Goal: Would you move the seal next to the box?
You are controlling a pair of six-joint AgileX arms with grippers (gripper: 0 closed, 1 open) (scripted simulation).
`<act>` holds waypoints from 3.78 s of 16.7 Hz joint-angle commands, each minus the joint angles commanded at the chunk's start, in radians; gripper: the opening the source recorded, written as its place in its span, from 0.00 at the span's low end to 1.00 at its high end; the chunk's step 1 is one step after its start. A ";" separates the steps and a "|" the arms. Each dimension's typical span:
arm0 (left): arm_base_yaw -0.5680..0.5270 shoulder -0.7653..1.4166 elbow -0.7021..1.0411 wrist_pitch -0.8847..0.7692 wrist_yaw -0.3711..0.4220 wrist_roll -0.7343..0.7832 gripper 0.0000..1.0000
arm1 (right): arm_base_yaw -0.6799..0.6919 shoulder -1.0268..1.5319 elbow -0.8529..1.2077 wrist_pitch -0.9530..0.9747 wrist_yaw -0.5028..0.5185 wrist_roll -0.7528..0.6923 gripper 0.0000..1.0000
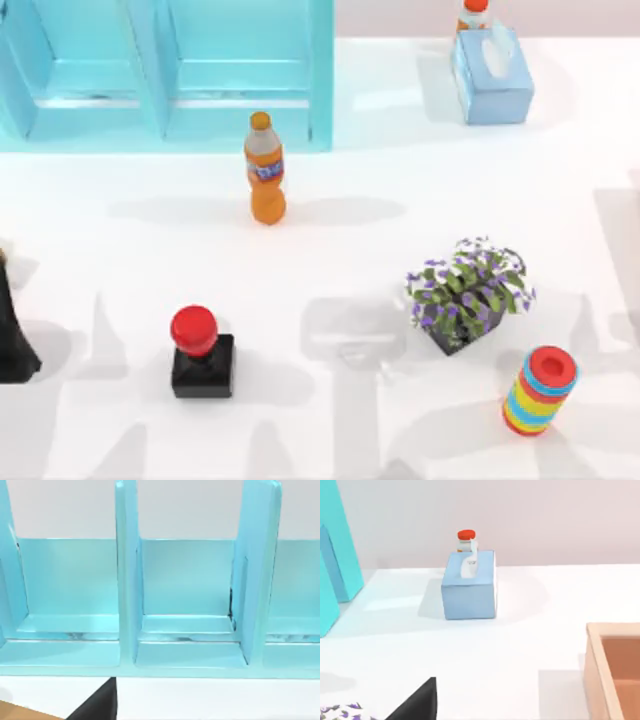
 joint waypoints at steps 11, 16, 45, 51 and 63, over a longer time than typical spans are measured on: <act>0.000 0.000 0.000 0.000 0.000 0.000 1.00 | 0.436 0.966 0.779 -0.650 0.009 0.386 1.00; 0.000 0.000 0.000 0.000 0.000 0.000 1.00 | 0.655 1.491 1.233 -0.989 0.060 0.600 1.00; 0.000 0.000 0.000 0.000 0.000 0.000 1.00 | 0.999 2.312 2.149 -1.122 0.294 1.024 1.00; 0.000 0.000 0.000 0.000 0.000 0.000 1.00 | 0.984 2.317 2.030 -1.000 0.292 1.009 1.00; 0.000 0.000 0.000 0.000 0.000 0.000 1.00 | 0.984 2.317 2.030 -1.000 0.292 1.009 0.25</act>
